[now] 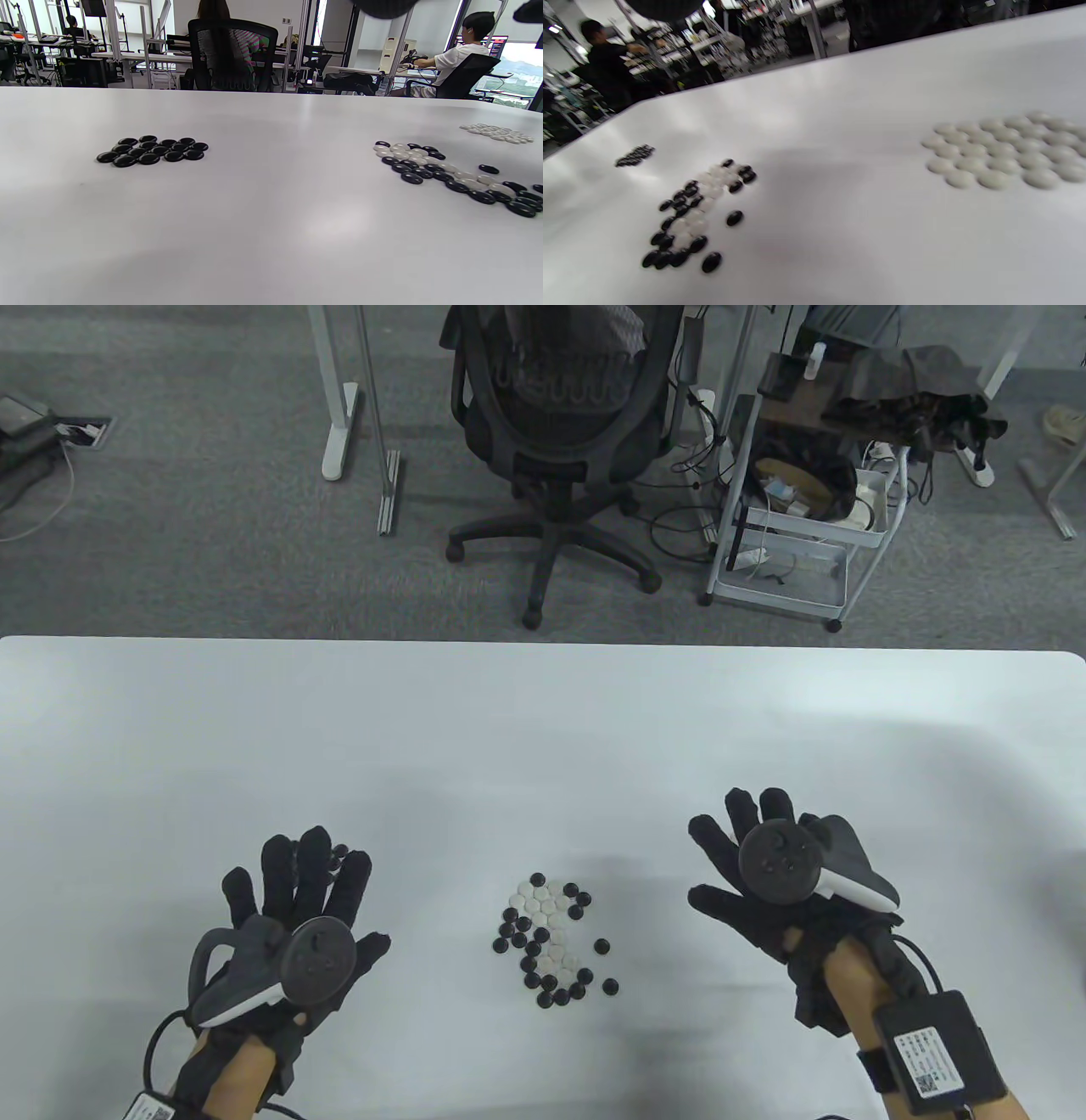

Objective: Go stone sorting task

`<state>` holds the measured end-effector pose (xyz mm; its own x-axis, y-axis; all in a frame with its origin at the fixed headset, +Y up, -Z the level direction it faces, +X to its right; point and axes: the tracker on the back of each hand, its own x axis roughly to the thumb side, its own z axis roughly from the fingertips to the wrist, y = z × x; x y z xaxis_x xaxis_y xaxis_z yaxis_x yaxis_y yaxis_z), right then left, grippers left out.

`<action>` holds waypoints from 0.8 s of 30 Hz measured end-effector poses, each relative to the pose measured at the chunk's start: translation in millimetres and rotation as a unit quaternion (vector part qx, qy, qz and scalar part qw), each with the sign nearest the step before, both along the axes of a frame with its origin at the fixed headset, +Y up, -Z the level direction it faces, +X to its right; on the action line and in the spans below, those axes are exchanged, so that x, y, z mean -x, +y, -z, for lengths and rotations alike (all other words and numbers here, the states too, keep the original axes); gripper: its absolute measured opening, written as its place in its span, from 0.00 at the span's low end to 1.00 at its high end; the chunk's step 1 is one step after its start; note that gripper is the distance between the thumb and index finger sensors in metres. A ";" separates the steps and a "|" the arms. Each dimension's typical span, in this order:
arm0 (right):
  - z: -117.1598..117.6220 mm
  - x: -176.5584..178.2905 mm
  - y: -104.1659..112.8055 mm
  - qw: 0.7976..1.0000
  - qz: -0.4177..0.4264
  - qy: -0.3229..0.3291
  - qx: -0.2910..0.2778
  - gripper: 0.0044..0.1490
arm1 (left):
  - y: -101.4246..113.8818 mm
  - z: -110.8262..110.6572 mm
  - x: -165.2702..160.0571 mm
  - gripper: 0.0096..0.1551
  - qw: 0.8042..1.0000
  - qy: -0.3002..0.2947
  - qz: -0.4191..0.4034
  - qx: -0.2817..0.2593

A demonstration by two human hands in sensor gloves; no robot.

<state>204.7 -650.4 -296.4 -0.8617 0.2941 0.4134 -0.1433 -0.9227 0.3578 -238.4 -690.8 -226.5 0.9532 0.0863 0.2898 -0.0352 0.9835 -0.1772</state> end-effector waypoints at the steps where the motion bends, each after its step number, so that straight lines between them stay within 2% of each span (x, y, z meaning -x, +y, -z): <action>1: -5.4 3.2 1.1 1.000 0.005 0.010 -0.018 0.50 | 1.2 -1.3 -1.0 0.46 1.000 0.001 0.001 -0.004; 8: -26.4 -0.5 -10.2 0.995 0.014 0.020 -0.102 0.51 | 7.7 -7.0 -2.4 0.46 1.000 -0.004 -0.007 -0.025; 10: -30.0 -4.4 -14.8 0.993 0.031 0.011 -0.117 0.51 | 7.8 -7.0 -2.5 0.46 1.000 -0.006 -0.009 -0.027; 13: -31.0 -8.6 -25.3 0.991 0.007 0.007 -0.134 0.51 | 5.5 -6.3 -3.7 0.46 1.000 -0.009 -0.005 -0.024; 17: -27.3 -20.4 -42.7 0.994 0.043 -0.003 -0.096 0.51 | 0.7 -4.7 -5.6 0.46 1.000 -0.007 0.001 -0.010; 19: -28.1 -26.3 -49.9 0.996 0.035 -0.006 -0.081 0.52 | -0.3 -4.2 -6.6 0.46 1.000 -0.006 0.005 -0.008; 24: -27.7 -35.9 -53.8 0.996 0.023 -0.015 -0.087 0.52 | -1.0 -4.4 -7.7 0.46 1.000 -0.007 0.007 -0.005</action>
